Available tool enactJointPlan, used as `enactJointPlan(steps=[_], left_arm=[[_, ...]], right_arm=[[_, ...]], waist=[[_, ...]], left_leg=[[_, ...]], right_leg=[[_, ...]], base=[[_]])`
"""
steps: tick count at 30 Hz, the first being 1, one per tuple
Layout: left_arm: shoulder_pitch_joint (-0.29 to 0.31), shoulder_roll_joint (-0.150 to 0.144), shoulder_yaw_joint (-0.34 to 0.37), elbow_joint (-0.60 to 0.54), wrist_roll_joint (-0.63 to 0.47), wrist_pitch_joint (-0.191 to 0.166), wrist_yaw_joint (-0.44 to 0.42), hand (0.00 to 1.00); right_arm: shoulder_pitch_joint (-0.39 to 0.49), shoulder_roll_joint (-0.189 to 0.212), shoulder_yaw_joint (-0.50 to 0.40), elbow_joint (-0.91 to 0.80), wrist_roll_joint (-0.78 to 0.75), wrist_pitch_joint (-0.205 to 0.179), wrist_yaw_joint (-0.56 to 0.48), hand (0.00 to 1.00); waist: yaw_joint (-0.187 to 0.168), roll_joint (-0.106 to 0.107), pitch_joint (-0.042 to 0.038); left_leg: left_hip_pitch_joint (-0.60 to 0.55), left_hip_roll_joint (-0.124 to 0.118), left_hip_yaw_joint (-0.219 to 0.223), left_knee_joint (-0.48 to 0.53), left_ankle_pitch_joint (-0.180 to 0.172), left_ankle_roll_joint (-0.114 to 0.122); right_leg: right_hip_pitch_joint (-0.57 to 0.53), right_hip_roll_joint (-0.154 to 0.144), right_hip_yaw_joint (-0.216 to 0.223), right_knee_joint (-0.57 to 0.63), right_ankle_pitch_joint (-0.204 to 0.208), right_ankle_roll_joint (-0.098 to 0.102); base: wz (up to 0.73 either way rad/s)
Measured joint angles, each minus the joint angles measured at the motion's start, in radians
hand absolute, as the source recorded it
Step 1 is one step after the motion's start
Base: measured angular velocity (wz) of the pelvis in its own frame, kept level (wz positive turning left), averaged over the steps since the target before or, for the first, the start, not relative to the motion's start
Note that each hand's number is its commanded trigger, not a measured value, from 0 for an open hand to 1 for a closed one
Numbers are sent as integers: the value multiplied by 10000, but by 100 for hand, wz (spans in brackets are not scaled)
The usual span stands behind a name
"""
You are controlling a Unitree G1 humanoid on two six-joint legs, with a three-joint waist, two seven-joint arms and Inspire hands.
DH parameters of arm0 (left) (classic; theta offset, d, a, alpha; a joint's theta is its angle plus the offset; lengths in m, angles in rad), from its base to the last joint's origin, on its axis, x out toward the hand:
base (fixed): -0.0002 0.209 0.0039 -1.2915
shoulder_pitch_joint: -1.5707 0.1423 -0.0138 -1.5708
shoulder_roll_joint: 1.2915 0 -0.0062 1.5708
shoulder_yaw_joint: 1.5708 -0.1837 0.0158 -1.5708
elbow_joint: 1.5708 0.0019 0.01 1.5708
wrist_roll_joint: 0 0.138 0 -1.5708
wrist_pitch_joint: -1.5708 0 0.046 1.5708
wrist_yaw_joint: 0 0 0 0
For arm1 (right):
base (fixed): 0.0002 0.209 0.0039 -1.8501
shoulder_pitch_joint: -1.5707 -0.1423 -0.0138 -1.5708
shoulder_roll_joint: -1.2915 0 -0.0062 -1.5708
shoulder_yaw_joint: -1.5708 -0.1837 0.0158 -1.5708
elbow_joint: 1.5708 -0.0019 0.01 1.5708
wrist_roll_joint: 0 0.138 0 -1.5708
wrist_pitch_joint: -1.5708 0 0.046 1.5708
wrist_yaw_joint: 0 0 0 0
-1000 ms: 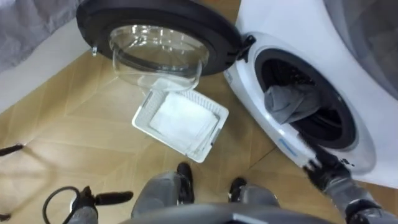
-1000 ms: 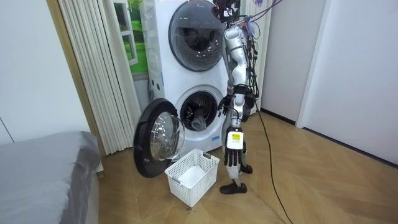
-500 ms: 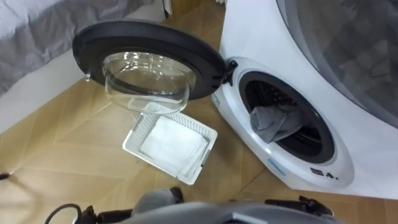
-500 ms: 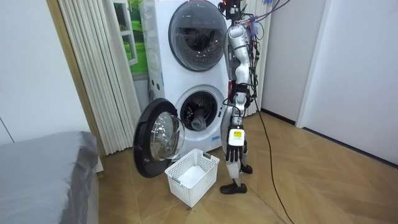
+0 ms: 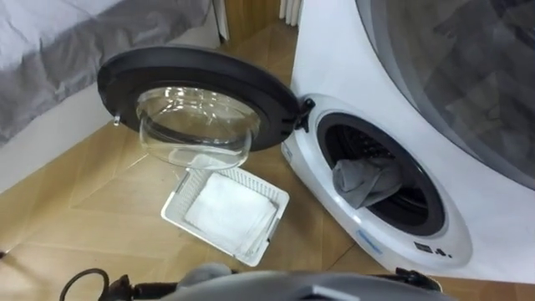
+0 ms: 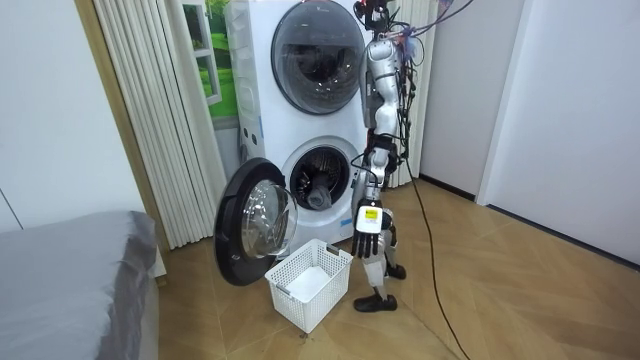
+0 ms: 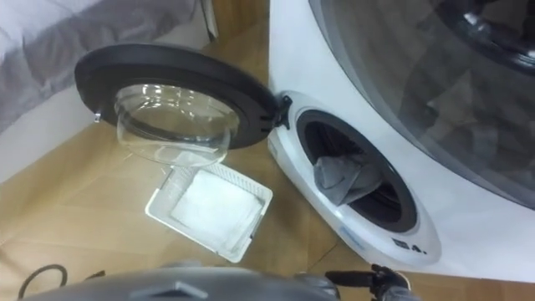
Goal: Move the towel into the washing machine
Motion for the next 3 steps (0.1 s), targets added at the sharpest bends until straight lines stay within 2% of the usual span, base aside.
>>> enactJointPlan(steps=[3], left_arm=[[-1, -85, 22, 44, -9, 41, -133, 0]], right_arm=[[31, -2, -5, 4, -130, 2, 166, 0]], waist=[[6, 2, 6]], left_leg=[[276, -9, -11, -72, -2, -2]], right_leg=[[233, -1, 63, -2, -2, 3]], base=[[0]])
